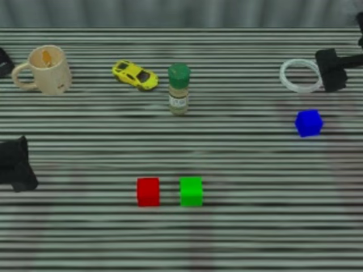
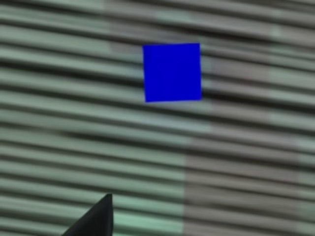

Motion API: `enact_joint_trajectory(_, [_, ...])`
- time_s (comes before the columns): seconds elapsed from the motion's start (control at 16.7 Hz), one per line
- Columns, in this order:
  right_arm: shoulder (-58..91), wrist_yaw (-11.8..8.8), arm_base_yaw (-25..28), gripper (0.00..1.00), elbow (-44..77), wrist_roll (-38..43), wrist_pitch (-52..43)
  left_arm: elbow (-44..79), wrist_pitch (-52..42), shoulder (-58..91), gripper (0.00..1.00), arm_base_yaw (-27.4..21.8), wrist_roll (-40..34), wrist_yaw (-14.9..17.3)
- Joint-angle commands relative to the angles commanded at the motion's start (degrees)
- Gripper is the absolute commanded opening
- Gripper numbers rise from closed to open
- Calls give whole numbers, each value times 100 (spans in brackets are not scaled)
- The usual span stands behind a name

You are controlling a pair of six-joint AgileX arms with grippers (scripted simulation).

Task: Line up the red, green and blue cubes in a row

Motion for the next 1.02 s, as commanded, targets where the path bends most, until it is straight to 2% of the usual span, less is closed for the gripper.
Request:
enact_joint_trajectory(0.24, [1739, -3, 149, 100, 1593, 13, -953, -1247, 975, -1556, 100, 508, 920, 82])
enact_joint_trajectory(0.48, [2786, -13, 241, 100, 2671, 21, -1486, -1968, 1652, -2586, 100, 796, 1572, 154])
enact_joint_trajectory(1.02, [3033, -17, 240, 100, 2801, 12, -1479, -2097, 1797, -2806, 100, 849, 1714, 169])
